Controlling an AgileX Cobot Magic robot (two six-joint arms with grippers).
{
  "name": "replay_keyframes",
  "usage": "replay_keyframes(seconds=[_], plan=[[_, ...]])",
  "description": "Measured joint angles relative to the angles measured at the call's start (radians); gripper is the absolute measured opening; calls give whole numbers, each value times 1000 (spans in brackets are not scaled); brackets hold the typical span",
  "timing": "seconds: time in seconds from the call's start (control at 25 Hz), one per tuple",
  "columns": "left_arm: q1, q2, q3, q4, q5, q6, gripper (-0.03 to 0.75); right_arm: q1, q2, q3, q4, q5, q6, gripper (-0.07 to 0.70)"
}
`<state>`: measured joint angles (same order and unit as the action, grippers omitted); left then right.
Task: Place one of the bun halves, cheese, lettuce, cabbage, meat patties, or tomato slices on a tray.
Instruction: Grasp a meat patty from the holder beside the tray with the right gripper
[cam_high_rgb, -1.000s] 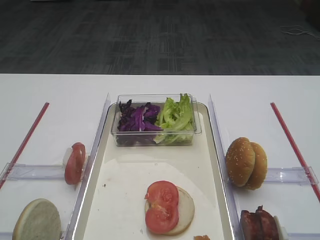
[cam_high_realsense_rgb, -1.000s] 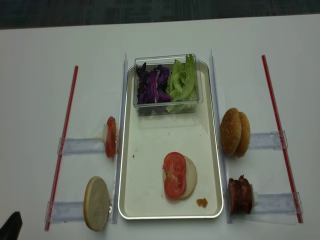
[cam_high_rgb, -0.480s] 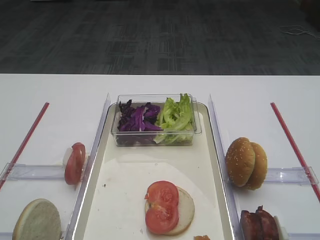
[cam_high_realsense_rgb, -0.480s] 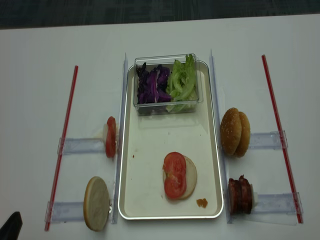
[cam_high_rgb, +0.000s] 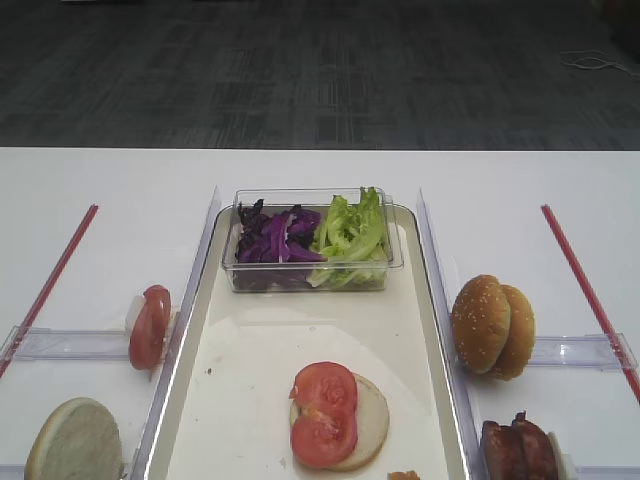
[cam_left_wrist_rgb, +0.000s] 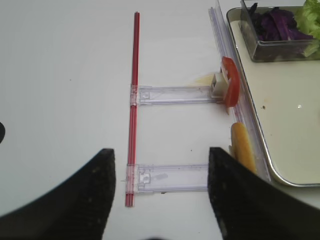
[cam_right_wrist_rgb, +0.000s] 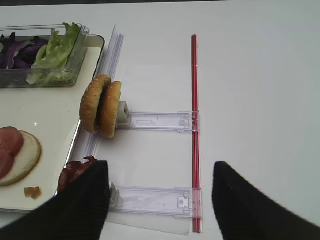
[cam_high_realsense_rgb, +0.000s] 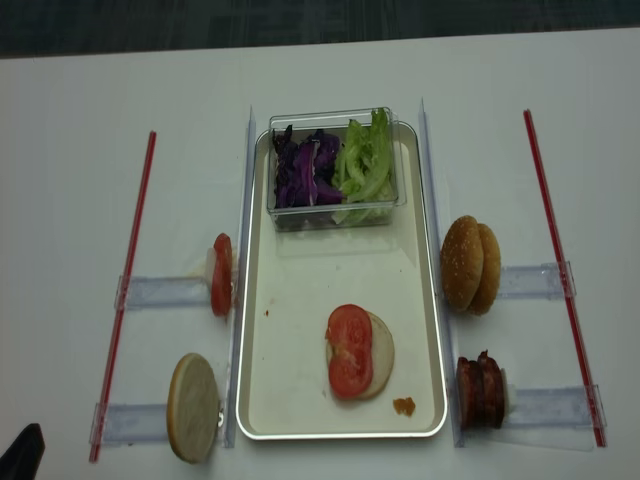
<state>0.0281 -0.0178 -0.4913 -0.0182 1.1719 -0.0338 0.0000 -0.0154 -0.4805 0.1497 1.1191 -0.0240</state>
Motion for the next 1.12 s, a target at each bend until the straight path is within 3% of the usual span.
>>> replay_keyframes(seconds=[0.88,1.12], plan=[[0,0,0,0,0,-26,420,0,0,0,0,0,2,454],[0,0,0,0,0,-32,420,0,79,0,0,2,2,454]])
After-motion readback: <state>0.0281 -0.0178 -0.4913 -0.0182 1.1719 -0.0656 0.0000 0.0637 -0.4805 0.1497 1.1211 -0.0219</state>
